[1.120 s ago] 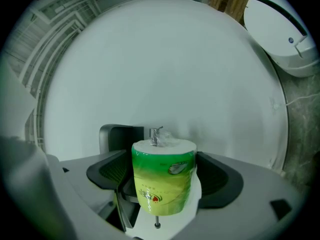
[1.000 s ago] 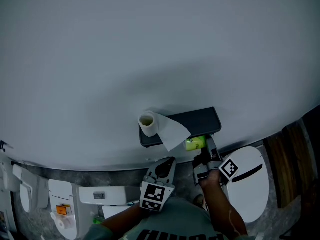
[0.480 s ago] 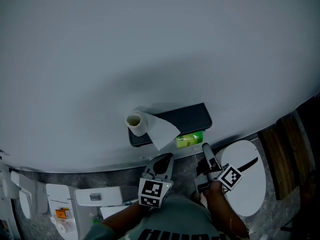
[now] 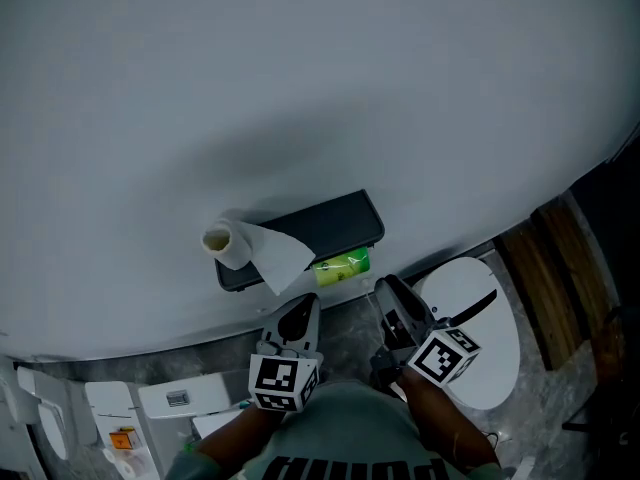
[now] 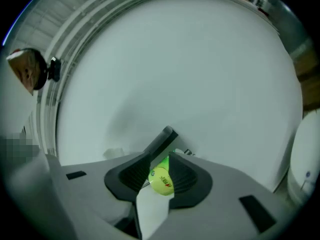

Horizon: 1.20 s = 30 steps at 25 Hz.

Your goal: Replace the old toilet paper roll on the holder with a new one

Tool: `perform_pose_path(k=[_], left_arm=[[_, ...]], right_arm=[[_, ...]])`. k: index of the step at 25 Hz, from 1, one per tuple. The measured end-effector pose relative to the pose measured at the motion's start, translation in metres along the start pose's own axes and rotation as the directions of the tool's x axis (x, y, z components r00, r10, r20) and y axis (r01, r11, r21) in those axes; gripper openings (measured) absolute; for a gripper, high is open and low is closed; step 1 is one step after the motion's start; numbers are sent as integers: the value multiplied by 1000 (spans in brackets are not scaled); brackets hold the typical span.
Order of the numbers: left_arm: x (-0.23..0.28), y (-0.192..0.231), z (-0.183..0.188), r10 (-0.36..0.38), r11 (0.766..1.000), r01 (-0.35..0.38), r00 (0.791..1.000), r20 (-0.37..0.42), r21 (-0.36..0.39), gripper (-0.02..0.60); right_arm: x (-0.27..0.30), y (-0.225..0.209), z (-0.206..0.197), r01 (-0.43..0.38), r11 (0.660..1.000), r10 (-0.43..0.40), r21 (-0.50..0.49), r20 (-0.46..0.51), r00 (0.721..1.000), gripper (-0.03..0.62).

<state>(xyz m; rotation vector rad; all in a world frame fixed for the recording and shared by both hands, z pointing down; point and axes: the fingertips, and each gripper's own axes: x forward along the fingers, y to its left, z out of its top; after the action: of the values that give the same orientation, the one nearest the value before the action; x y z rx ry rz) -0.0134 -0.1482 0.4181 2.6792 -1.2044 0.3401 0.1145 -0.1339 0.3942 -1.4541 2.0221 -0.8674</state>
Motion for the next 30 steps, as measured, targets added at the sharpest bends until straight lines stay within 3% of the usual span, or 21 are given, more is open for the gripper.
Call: perform_pose_path(k=[3, 7, 11, 18, 24, 30], left_arm=[[0, -4, 5, 5, 1000, -5, 1000, 14, -7, 5], [1, -12, 11, 19, 1000, -19, 999, 27, -3, 5], [2, -25, 14, 47, 999, -47, 999, 28, 19, 5], [6, -60, 17, 62, 997, -63, 998, 24, 34, 5], [10, -84, 13, 139, 990, -138, 990, -18, 42, 5], [3, -101, 7, 184, 982, -183, 983, -6, 35, 5]], right_arm=[[-4, 11, 3, 1, 980, -7, -199, -29, 1000, 36], [-13, 23, 11, 13, 903, -31, -429, -35, 999, 11], [-22, 28, 14, 5, 825, -45, -565, -57, 997, 11], [-42, 19, 18, -30, 761, -34, -648, -86, 996, 11], [-56, 5, 23, -87, 754, 6, -651, -126, 992, 11], [-63, 0, 32, -139, 757, 52, -638, -152, 987, 9]])
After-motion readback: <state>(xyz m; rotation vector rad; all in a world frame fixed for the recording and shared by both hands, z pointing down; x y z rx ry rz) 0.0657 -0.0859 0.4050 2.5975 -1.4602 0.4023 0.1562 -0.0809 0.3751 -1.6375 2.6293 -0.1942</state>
